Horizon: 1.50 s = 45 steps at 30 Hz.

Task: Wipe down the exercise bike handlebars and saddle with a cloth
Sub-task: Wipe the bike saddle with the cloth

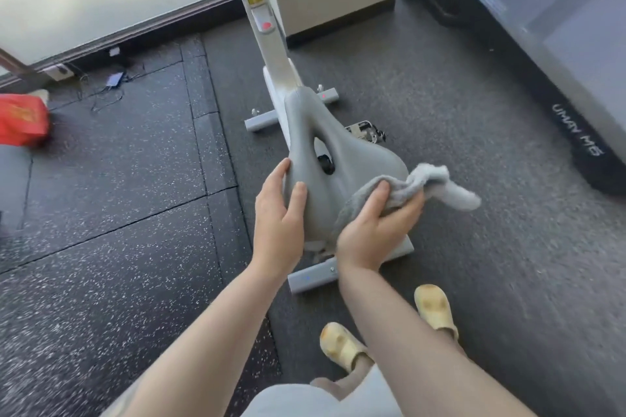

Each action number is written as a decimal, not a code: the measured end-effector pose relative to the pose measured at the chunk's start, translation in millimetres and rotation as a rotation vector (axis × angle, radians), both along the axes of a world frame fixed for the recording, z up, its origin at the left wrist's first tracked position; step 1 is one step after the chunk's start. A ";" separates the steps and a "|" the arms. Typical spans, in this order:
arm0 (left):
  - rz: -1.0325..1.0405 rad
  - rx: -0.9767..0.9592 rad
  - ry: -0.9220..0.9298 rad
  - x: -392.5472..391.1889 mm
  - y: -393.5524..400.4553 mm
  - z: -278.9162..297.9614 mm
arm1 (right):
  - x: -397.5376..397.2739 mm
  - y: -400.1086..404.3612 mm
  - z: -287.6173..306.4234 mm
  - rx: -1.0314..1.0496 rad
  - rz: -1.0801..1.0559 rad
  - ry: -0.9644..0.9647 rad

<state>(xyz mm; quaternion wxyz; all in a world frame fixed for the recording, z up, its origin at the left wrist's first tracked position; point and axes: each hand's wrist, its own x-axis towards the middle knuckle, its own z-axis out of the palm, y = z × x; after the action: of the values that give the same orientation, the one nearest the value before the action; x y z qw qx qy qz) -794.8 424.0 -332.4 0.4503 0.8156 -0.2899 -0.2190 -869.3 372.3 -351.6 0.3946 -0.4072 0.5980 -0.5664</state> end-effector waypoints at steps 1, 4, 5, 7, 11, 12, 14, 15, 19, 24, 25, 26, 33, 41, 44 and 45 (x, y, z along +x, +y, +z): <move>-0.013 0.007 -0.008 0.7 0.2 -0.1 | -6.7 -7.2 -1.2 -0.013 0.050 0.028; -0.042 0.031 -0.011 3.6 -0.5 0.2 | -31.0 -33.6 2.0 0.047 0.315 0.137; -0.041 0.034 0.001 3.7 -0.2 0.6 | -38.5 -48.0 5.1 0.085 0.459 0.198; -0.025 0.039 -0.004 1.8 0.3 1.2 | -43.7 -81.6 17.8 0.184 0.758 0.332; 0.033 0.054 -0.050 -6.1 -2.6 7.3 | -24.3 -108.2 39.5 0.284 0.971 0.783; 0.054 0.066 -0.044 -7.7 -4.6 9.9 | -18.3 -102.7 42.1 0.258 0.915 0.896; 0.092 0.115 -0.040 -10.5 -9.7 16.3 | -13.8 -81.5 42.5 0.153 0.781 1.046; 0.106 0.148 -0.043 -11.9 -12.6 19.6 | -15.4 -68.4 40.4 0.070 0.733 1.114; 0.168 0.299 -0.067 -10.2 -29.2 30.5 | -30.4 -26.9 27.3 -0.173 0.739 1.381; 0.252 0.391 -0.146 -11.8 -42.7 29.0 | -29.9 -40.9 25.9 -0.180 0.818 1.402; 0.262 0.383 -0.173 -13.4 -43.1 27.2 | -25.6 -46.0 28.9 -0.169 0.821 1.409; 0.272 0.375 -0.194 -14.4 -43.0 25.5 | -20.0 -51.7 32.7 -0.152 0.838 1.414; 0.339 0.377 -0.253 -16.3 -47.0 20.1 | 25.6 -96.9 44.0 -0.063 1.055 1.305; 0.379 0.410 -0.286 -17.8 -50.4 19.1 | 75.4 -122.0 36.6 -0.275 1.191 1.148; 0.392 0.412 -0.285 -17.9 -50.4 18.9 | 85.2 -133.2 35.3 -0.454 1.335 1.169; 0.396 0.404 -0.280 -17.5 -50.2 18.8 | 86.8 -135.5 36.6 -0.552 1.400 1.255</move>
<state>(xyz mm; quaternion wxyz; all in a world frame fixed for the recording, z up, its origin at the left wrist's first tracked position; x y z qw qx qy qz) -812.4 373.8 -313.7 0.2689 0.9514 -0.1351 -0.0655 -782.5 236.9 -315.0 0.1424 -0.9753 0.1690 -0.0049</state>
